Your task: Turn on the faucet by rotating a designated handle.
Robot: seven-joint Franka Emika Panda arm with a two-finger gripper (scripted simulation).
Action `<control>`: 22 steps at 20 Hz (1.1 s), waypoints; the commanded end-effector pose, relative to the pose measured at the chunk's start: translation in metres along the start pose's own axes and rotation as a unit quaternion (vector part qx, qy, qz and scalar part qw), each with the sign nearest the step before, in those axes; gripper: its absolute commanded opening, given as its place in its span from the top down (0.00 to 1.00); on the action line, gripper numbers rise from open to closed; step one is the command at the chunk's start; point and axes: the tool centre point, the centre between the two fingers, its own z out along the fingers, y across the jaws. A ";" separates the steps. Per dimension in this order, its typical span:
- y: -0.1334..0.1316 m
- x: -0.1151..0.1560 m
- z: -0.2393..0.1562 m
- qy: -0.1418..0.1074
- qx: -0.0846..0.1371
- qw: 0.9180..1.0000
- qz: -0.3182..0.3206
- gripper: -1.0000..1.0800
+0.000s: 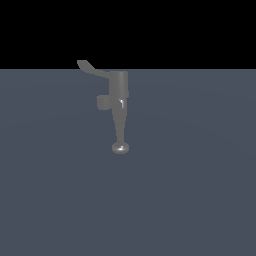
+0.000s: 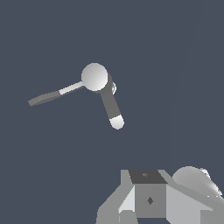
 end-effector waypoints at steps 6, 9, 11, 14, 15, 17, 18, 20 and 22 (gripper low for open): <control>-0.029 0.023 0.019 -0.006 0.002 0.995 0.097 1.00; -0.040 0.031 0.027 -0.006 0.001 0.991 0.136 1.00; -0.048 0.037 0.033 -0.006 0.001 0.987 0.162 1.00; -0.059 0.045 0.042 -0.005 -0.001 0.980 0.201 1.00; -0.063 0.048 0.045 -0.004 -0.001 0.977 0.213 1.00; -0.070 0.053 0.052 -0.002 -0.002 0.971 0.239 1.00; -0.074 0.056 0.055 -0.001 -0.003 0.968 0.251 1.00; -0.081 0.061 0.061 0.002 -0.004 0.961 0.276 1.00; -0.088 0.066 0.068 0.005 -0.005 0.954 0.301 1.00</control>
